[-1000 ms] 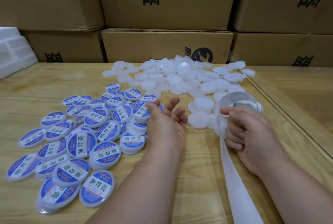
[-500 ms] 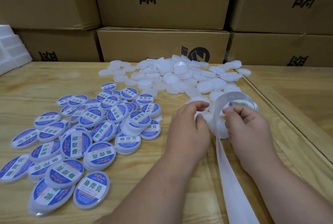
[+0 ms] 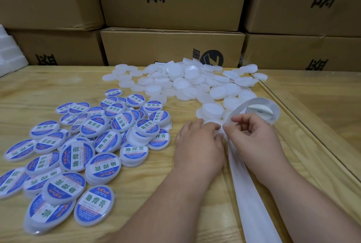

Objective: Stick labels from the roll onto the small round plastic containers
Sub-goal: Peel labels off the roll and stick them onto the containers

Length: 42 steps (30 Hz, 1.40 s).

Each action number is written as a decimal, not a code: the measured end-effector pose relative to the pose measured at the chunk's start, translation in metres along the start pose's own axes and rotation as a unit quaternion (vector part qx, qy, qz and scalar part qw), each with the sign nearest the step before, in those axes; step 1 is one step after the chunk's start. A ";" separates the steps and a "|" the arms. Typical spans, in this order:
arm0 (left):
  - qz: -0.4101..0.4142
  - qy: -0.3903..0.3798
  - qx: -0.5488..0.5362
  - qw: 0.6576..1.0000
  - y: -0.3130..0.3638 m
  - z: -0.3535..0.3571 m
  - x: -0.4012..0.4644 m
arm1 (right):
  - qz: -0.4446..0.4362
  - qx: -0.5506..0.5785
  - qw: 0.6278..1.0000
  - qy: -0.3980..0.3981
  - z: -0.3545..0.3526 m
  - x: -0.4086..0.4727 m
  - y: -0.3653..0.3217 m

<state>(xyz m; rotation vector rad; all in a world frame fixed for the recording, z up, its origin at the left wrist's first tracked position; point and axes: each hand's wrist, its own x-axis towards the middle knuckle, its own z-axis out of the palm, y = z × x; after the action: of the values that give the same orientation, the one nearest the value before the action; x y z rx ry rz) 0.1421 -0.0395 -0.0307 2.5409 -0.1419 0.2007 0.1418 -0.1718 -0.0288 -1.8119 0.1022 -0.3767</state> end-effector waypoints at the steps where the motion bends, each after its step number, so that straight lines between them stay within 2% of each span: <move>1: -0.001 0.008 -0.006 1.000 0.000 0.000 0.000 | 0.001 -0.007 1.000 -0.001 0.000 0.000 0.001; 6: 0.011 0.051 -0.036 0.998 -0.001 0.001 0.000 | -0.003 -0.001 1.000 -0.001 -0.001 0.000 0.001; 10: -0.002 0.057 -0.054 0.997 -0.001 0.001 -0.001 | 0.002 0.002 1.000 0.003 0.000 -0.002 -0.002; 13: -0.005 0.044 -0.062 0.997 0.000 0.000 -0.002 | 0.005 -0.014 1.000 0.004 0.001 -0.003 -0.004; 17: 0.025 -0.012 -0.015 1.000 0.001 0.000 -0.002 | -0.005 -0.030 1.000 -0.004 0.001 -0.004 -0.004; 21: 0.025 0.014 -0.013 0.999 0.002 -0.002 -0.003 | -0.012 -0.032 0.999 -0.007 0.000 -0.004 -0.004; 25: 0.002 0.040 -0.110 0.993 0.003 -0.004 -0.002 | -0.006 -0.033 0.999 -0.012 0.001 -0.005 -0.005; 30: -0.020 0.040 -0.299 0.953 0.005 -0.003 -0.003 | -0.008 -0.011 1.000 -0.027 -0.002 -0.009 -0.009; 35: 0.045 0.048 -0.308 0.949 0.008 -0.004 -0.003 | -0.020 0.017 0.999 -0.031 -0.003 -0.010 -0.013; 42: 0.026 0.031 -0.372 0.927 0.010 -0.007 -0.006 | 0.026 0.084 0.996 -0.027 -0.005 -0.005 -0.010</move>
<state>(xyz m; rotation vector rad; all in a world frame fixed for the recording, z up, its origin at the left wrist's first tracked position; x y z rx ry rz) 0.1343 -0.0437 -0.0200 1.7714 -0.2140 0.1996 0.1344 -0.1720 -0.0189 -1.6496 0.0771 -0.2908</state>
